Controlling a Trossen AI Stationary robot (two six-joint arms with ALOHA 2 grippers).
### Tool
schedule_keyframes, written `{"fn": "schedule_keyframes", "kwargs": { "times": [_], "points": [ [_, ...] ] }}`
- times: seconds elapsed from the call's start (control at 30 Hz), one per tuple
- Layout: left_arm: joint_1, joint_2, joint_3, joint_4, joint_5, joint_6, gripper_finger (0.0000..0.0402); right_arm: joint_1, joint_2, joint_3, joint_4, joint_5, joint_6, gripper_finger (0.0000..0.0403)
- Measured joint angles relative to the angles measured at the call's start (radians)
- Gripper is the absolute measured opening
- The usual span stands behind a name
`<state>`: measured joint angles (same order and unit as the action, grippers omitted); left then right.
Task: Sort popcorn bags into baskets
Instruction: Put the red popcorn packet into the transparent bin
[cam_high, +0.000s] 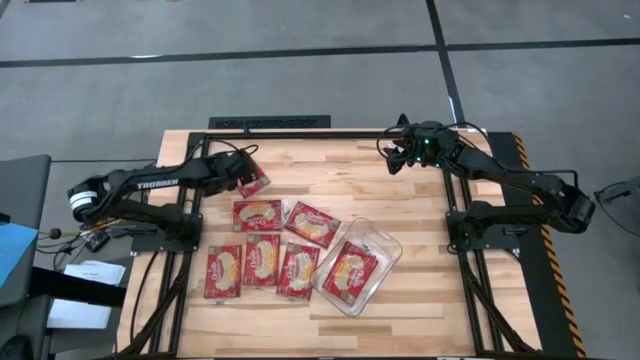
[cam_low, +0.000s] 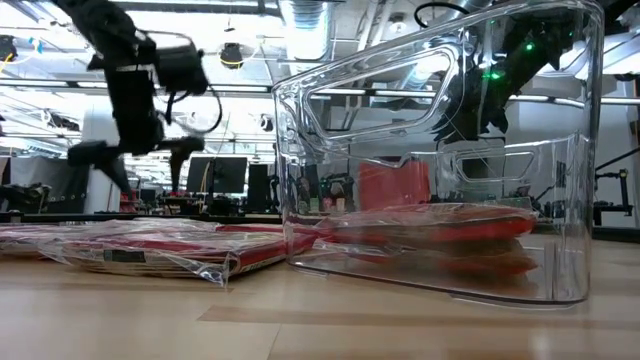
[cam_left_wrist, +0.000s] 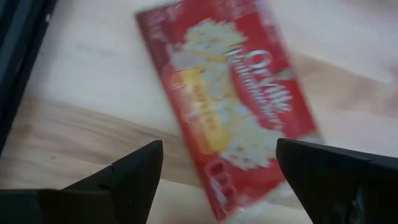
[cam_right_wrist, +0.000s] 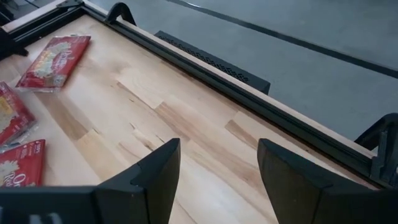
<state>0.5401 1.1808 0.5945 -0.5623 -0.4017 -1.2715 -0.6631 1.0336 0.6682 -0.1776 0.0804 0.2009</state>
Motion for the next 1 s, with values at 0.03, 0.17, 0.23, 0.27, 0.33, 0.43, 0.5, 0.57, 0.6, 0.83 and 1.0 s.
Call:
{"fn": "schedule_keyframes", "kwargs": {
  "times": [0.03, 0.17, 0.23, 0.27, 0.33, 0.43, 0.5, 0.57, 0.6, 0.83, 1.0],
  "points": [
    [0.018, 0.000, -0.019, 0.018, 0.019, 0.003, 0.0302, -0.001, 0.000, 0.000, 0.000, 0.001, 0.001, 0.0240],
    [0.074, -0.001, -0.084, 0.161, 0.077, 0.048, 0.0301, -0.011, 0.000, 0.000, 0.013, 0.006, 0.001, 0.0240],
    [0.097, -0.001, -0.125, 0.239, 0.087, 0.048, 0.0301, -0.021, 0.001, 0.000, 0.024, 0.005, 0.002, 0.0240],
    [0.110, -0.001, -0.144, 0.282, 0.096, 0.047, 0.0301, -0.023, 0.002, 0.000, 0.031, 0.008, 0.008, 0.0240],
    [0.140, -0.001, -0.179, 0.345, 0.131, 0.031, 0.0301, -0.031, 0.002, 0.000, 0.052, 0.008, 0.016, 0.0240],
    [0.166, -0.005, -0.223, 0.382, 0.162, 0.022, 0.0301, -0.040, 0.001, 0.000, 0.067, 0.007, 0.029, 0.0240],
    [0.170, -0.006, -0.236, 0.378, 0.165, 0.016, 0.0301, -0.042, 0.001, 0.000, 0.073, 0.008, 0.029, 0.0240],
    [0.170, -0.005, -0.238, 0.390, 0.158, 0.002, 0.0301, -0.047, 0.002, 0.000, 0.077, 0.007, 0.029, 0.0240],
    [0.170, -0.005, -0.238, 0.410, 0.154, 0.003, 0.0301, -0.047, 0.001, 0.000, 0.080, 0.007, 0.029, 0.0240],
    [0.171, 0.121, -0.239, 0.538, 0.128, 0.007, 0.0276, -0.047, 0.002, 0.000, 0.106, 0.007, 0.034, 0.0240],
    [0.174, 0.244, -0.237, 0.726, 0.146, -0.010, 0.0244, -0.047, 0.001, 0.000, 0.105, 0.007, 0.034, 0.0240]
  ]
}}
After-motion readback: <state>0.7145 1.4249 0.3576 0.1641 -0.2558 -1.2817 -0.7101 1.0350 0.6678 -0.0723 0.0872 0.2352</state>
